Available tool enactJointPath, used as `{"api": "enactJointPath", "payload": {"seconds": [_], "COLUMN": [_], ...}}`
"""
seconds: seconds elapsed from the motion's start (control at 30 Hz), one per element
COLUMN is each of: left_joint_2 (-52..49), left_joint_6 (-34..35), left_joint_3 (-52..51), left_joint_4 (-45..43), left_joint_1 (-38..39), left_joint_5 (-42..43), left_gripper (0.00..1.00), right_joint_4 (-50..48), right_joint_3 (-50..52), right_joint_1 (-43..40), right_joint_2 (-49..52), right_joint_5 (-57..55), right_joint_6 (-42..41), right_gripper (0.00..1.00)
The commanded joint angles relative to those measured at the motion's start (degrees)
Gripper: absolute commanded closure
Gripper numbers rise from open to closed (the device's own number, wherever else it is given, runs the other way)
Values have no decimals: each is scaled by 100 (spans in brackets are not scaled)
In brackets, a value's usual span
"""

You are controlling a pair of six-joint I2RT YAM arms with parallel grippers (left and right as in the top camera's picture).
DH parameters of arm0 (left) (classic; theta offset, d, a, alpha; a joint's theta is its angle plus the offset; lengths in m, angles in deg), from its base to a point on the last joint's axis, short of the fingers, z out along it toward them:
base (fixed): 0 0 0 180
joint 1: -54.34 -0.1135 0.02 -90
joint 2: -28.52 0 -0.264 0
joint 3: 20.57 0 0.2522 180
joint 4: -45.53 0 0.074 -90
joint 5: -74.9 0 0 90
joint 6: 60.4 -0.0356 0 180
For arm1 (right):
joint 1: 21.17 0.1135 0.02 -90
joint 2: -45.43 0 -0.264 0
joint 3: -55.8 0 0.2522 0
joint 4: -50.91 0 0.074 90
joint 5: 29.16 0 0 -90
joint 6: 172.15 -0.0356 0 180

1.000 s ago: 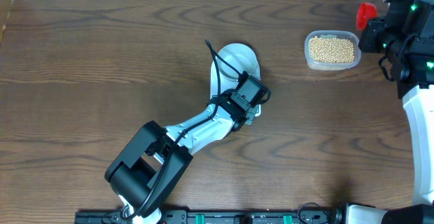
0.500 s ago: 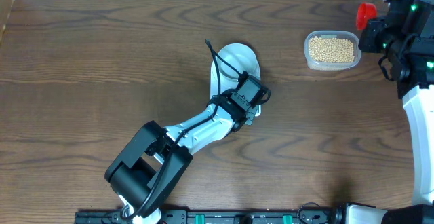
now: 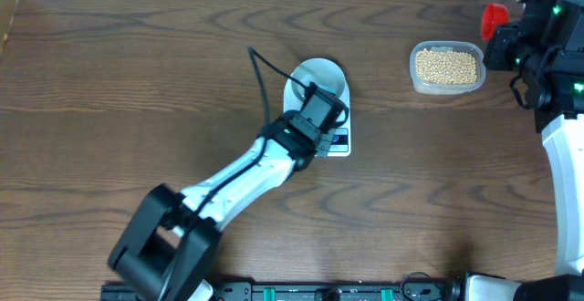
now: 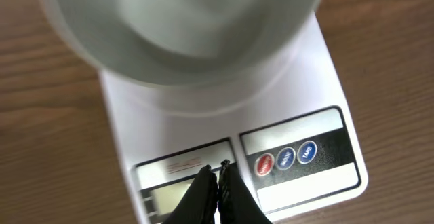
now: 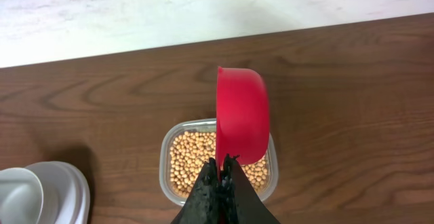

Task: Scoop item into bowl and weigh 50g on scale
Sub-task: 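Lift the left gripper off the scale and pull it back leftward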

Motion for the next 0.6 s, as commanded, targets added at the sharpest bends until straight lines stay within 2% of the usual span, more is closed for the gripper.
{"api": "enactJointPath", "payload": {"seconds": [0.0,0.3,0.57], "left_joint_2": [262,367,369], "left_joint_6": [-98,-98,-98], "left_joint_3": [15,15,15], "left_joint_4": [168,632,782], "left_joint_1": [-111,-284,-767], "left_joint_5": [-72,-74,-74], "left_gripper": [93,93,93], "right_joint_4": [-28,-46,-201], "right_joint_3": [-103,-103,-103], "right_joint_1": [-57,-57,-57], "right_joint_2": [2,2,2], "right_joint_5": [-151,-299,-308], "right_joint_6": [-31,61,404], "right_gripper": [99,99,99]}}
